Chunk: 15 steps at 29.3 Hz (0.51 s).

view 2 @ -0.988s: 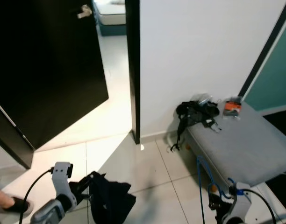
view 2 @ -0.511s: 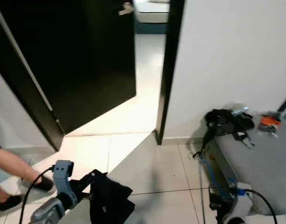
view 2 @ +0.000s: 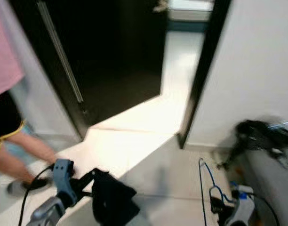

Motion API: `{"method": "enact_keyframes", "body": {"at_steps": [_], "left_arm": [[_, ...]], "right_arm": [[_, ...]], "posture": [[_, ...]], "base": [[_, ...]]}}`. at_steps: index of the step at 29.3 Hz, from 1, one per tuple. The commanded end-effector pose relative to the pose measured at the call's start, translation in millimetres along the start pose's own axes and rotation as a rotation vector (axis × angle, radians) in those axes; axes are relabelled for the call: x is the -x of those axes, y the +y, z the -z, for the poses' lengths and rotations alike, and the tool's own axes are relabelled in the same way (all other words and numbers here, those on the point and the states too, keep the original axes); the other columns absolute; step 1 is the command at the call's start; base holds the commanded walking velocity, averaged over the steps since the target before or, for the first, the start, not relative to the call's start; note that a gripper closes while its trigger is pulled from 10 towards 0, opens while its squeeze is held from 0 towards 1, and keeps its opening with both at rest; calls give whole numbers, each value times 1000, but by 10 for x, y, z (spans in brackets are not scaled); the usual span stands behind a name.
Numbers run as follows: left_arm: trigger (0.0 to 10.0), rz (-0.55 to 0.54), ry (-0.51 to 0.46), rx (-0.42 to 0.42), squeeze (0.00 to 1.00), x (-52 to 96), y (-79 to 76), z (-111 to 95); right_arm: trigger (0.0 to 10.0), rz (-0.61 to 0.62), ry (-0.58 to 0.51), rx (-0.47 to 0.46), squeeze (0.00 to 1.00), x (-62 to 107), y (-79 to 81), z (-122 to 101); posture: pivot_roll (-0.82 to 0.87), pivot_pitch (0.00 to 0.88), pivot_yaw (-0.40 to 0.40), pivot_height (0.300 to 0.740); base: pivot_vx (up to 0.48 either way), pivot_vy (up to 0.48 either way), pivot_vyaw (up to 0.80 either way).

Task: Hang hanger

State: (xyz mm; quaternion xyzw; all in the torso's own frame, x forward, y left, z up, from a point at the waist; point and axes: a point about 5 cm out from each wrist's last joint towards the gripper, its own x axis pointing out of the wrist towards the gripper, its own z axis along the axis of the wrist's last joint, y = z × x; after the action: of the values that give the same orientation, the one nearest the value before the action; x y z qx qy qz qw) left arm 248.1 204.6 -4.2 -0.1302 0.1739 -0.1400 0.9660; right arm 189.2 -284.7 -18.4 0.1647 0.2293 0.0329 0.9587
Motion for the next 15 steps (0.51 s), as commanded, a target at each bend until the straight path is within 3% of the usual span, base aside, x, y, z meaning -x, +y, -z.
{"method": "enact_keyframes", "body": {"at_steps": [1,15], "left_arm": [[10000,6,-7,-4,0,-1,2,-21],[10000,10,-14,-5,0,-10,-14,-54]], "right_arm": [[10000,-2,6,-8,0,20,-4,14],[10000,-14,5,-2,0,23,2,-25]], "posture": [[89,172,-63,740],[86,197,-67,740]], "base": [[0,0,675],[0,0,675]]}}
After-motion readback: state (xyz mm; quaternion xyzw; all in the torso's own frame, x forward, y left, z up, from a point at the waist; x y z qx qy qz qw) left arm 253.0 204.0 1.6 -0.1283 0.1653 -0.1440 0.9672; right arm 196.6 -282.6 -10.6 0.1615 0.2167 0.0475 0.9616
